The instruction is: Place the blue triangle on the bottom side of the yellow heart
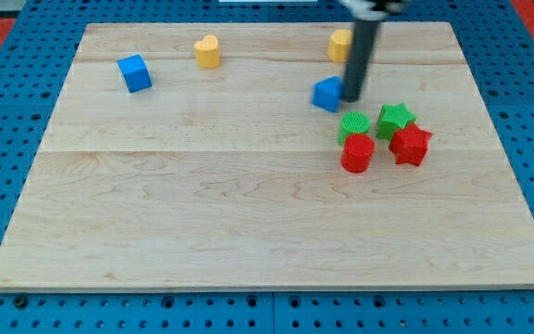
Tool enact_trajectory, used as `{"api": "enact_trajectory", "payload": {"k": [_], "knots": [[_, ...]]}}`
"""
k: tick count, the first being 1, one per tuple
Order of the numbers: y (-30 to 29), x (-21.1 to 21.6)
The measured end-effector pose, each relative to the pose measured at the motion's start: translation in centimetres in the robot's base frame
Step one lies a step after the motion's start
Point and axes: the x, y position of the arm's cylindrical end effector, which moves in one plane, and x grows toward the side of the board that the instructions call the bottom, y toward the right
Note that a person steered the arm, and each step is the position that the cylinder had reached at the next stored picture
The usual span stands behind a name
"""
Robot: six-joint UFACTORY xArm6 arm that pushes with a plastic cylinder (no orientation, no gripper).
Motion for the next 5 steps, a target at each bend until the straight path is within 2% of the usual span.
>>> {"api": "enact_trajectory", "payload": {"k": [1, 4, 5], "knots": [[-5.2, -1.0], [-9.7, -5.7], [-13.7, -4.4]]}}
